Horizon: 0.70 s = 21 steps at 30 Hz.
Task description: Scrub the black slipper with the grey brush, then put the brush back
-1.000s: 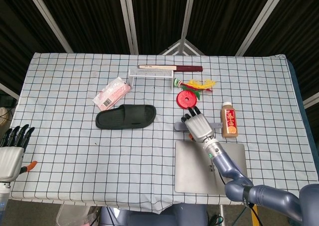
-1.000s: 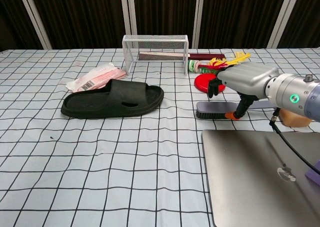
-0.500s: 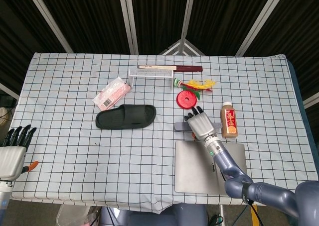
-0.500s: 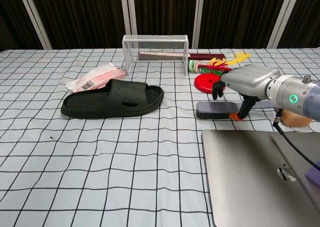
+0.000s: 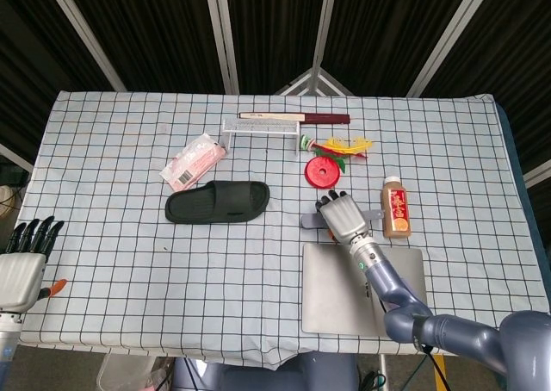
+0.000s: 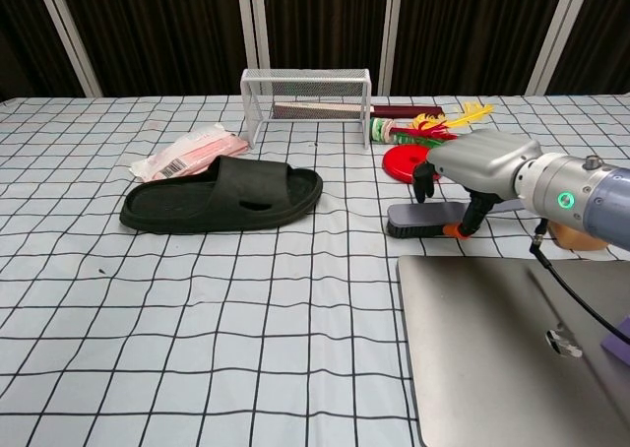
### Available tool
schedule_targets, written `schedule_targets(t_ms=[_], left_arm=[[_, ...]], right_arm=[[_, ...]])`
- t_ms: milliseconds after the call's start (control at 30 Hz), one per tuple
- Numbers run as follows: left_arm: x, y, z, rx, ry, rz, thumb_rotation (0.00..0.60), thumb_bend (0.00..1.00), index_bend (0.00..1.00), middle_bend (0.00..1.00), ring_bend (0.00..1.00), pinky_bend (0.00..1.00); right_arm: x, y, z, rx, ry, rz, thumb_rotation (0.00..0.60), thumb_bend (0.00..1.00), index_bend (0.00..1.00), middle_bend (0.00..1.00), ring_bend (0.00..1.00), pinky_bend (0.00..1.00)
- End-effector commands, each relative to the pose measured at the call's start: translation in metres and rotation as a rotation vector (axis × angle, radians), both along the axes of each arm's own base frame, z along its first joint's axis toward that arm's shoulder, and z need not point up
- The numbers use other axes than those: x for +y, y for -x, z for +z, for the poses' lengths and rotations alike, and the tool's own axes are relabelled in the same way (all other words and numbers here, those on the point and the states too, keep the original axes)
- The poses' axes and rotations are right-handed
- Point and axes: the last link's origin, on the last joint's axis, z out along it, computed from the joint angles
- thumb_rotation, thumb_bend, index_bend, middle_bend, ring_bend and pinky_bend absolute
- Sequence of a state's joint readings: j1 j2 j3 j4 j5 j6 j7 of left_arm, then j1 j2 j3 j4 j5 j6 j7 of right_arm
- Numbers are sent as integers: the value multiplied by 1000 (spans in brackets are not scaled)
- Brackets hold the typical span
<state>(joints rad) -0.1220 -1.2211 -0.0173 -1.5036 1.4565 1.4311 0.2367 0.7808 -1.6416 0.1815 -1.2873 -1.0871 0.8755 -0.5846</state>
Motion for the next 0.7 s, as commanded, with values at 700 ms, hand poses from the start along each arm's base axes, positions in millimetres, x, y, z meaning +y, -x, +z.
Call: schedule_targets(t_ms=[700], left_arm=[[1,2,-2,4,12,11,600,70,0,25,19,6]], right_arm=[[-5,2,-10,-21,4,11,600,348,545,490,363,484]])
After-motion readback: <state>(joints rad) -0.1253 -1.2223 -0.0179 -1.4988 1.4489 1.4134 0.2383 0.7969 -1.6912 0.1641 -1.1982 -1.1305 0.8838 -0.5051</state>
